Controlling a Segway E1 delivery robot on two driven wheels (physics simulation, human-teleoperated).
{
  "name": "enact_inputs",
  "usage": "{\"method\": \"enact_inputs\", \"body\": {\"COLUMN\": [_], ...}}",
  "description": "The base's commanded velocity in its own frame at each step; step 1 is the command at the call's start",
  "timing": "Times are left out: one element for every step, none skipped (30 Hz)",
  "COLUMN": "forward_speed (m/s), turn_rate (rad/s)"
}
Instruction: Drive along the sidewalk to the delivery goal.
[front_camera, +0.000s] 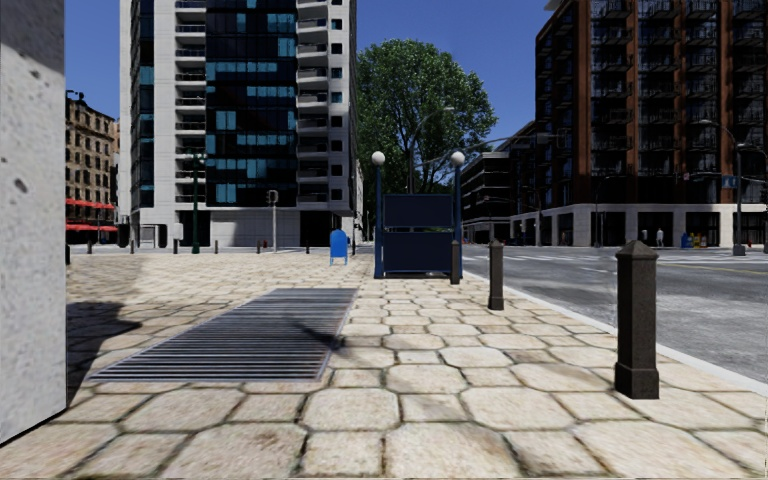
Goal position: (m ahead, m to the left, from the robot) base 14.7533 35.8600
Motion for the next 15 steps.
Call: {"method": "enact_inputs", "body": {"forward_speed": [2.0,2.0,2.0,2.0,2.0,2.0,2.0,2.0,2.0,2.0,2.0,2.0,2.0,2.0,2.0], "turn_rate": [0.23,0.23,0.34,0.37,0.36,0.35,0.35,0.35,0.35,0.35,0.35,0.35,0.35,0.35,0.35]}}
